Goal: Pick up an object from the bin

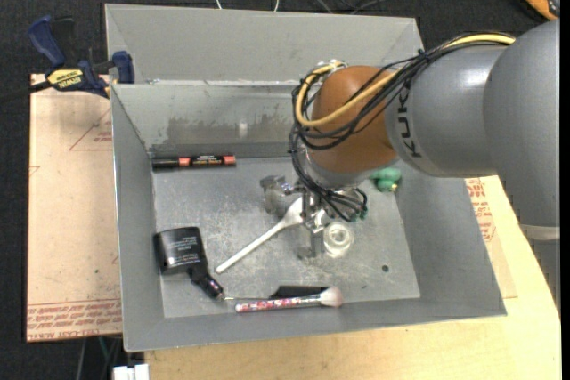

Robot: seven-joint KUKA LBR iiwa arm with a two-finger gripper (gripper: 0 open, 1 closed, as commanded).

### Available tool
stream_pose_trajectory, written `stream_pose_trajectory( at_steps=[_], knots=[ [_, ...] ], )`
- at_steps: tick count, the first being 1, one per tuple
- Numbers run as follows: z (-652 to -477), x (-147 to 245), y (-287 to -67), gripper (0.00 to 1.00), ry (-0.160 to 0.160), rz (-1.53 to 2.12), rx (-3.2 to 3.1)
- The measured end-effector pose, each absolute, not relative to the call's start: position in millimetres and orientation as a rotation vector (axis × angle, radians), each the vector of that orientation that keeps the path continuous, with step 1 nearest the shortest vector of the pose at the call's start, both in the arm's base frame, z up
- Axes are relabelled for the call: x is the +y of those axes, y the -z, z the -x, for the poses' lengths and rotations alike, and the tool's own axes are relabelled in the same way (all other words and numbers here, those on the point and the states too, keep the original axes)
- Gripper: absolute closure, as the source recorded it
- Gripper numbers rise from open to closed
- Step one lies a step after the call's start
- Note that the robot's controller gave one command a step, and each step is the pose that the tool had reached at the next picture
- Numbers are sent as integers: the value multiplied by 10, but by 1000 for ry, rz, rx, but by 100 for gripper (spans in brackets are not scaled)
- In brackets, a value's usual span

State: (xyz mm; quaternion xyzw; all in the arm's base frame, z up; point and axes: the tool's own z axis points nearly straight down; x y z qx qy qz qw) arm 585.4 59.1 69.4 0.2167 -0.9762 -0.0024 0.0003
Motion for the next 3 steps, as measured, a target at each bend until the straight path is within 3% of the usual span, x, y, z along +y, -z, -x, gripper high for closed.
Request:
stream_pose_trajectory(
  at_steps=[1,2,3],
  knots=[
    [-6028,571,-706,0,3,-1285,-2880],
    [-5876,598,-715,100,8,-692,-3070],
    [-5876,598,-716,100,8,-691,-3071]
  ],
)
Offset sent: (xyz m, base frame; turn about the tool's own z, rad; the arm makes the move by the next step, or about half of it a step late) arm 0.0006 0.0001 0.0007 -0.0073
